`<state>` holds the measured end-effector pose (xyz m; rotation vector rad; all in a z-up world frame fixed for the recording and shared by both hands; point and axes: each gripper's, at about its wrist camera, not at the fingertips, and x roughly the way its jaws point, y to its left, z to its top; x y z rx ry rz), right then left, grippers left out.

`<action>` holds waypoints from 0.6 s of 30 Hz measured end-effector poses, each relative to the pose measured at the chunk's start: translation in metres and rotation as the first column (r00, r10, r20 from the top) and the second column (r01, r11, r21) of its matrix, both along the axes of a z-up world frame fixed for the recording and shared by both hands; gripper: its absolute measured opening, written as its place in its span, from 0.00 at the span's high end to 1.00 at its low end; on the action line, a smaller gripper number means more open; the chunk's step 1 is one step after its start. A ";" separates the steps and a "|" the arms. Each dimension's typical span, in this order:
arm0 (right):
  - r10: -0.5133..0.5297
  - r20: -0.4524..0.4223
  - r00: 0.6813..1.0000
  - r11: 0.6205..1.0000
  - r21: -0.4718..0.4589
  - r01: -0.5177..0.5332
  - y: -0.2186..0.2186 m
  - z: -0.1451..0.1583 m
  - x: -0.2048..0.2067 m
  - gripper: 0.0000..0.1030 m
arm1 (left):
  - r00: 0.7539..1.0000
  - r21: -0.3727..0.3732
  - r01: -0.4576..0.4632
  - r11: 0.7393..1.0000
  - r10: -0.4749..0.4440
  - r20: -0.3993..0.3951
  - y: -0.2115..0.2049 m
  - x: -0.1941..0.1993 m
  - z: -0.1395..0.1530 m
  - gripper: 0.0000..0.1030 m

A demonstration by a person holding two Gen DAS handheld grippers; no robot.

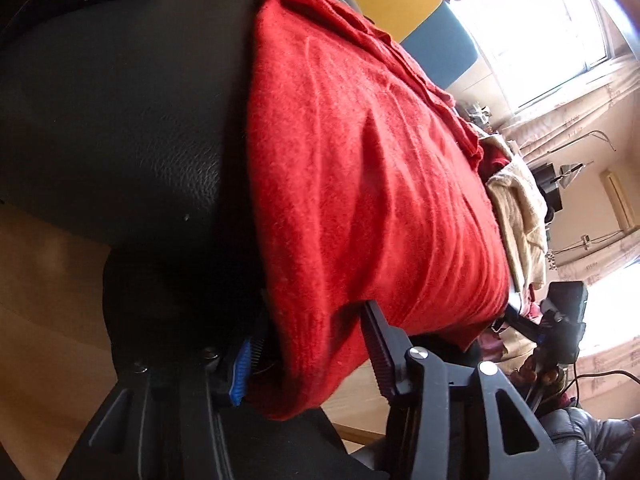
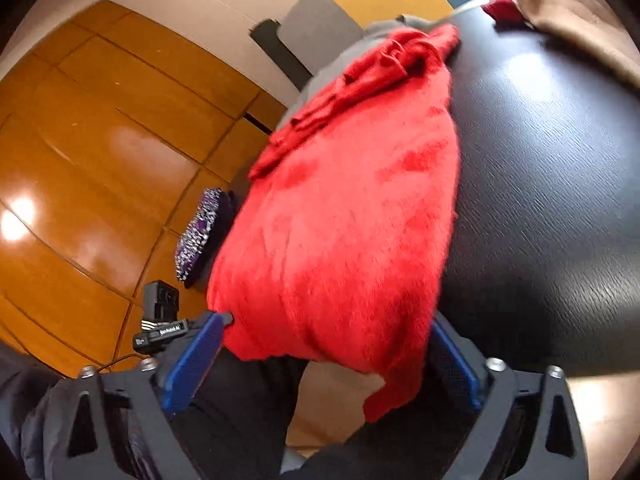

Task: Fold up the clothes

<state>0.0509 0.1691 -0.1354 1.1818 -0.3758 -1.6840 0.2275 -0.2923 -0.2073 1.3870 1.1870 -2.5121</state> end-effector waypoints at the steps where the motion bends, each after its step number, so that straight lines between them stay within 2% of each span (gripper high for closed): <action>1: 0.009 0.027 1.000 1.000 0.009 -0.009 0.003 -0.003 0.000 0.12 | 1.000 0.001 -0.002 1.000 0.002 0.000 0.000 -0.001 0.000 0.54; 3: -0.003 0.056 0.998 1.000 0.016 0.002 0.005 -0.009 -0.001 0.17 | 1.000 0.019 -0.017 1.000 0.017 0.003 -0.002 -0.002 0.000 0.55; 5: 0.003 0.094 0.996 1.000 0.021 -0.005 0.006 -0.015 0.000 0.17 | 0.999 0.037 -0.034 0.999 0.034 0.010 -0.004 -0.003 -0.002 0.54; 7: 0.019 0.095 0.995 0.999 0.036 -0.022 0.005 -0.021 0.002 0.19 | 0.997 0.061 -0.068 0.996 0.065 0.039 -0.008 -0.004 -0.007 0.54; 8: 0.020 0.103 0.994 0.999 0.044 -0.024 0.003 -0.025 0.001 0.21 | 0.996 0.093 -0.081 0.992 0.078 0.035 -0.009 -0.004 -0.009 0.54; 10: 0.013 0.134 0.991 0.998 0.061 -0.021 0.002 -0.031 0.000 0.27 | 0.996 0.100 -0.090 0.991 0.089 0.017 -0.009 -0.002 -0.009 0.55; 11: 0.008 0.153 0.988 0.997 0.069 -0.018 0.002 -0.035 -0.001 0.33 | 0.997 0.084 -0.077 0.993 0.077 0.001 -0.006 -0.002 -0.007 0.58; 12: -0.002 0.169 0.986 0.995 0.094 -0.014 0.001 -0.040 -0.001 0.54 | 0.998 0.069 -0.064 0.996 0.065 -0.012 -0.004 -0.002 -0.005 0.65; 13: -0.020 0.164 0.986 0.987 0.159 -0.006 0.004 -0.046 0.000 0.95 | 0.999 0.055 -0.050 0.997 0.051 -0.015 -0.001 -0.003 -0.002 0.74; 14: -0.035 0.160 0.986 0.982 0.188 0.005 0.004 -0.048 0.001 0.91 | 0.999 0.042 -0.044 0.998 0.044 -0.013 0.000 -0.003 0.000 0.80; 15: -0.051 0.156 0.986 0.976 0.216 0.016 0.004 -0.051 0.002 0.93 | 0.999 0.027 -0.037 0.999 0.037 -0.012 0.001 -0.003 0.003 0.89; 16: -0.066 0.151 0.986 0.969 0.245 0.027 0.005 -0.053 0.003 0.93 | 1.000 0.023 -0.026 0.999 0.026 -0.013 0.002 -0.002 0.007 0.93; 18: -0.051 0.134 0.990 0.969 0.247 0.016 0.003 -0.044 0.008 0.93 | 0.999 0.047 -0.003 0.999 0.005 -0.040 0.000 0.000 0.017 0.93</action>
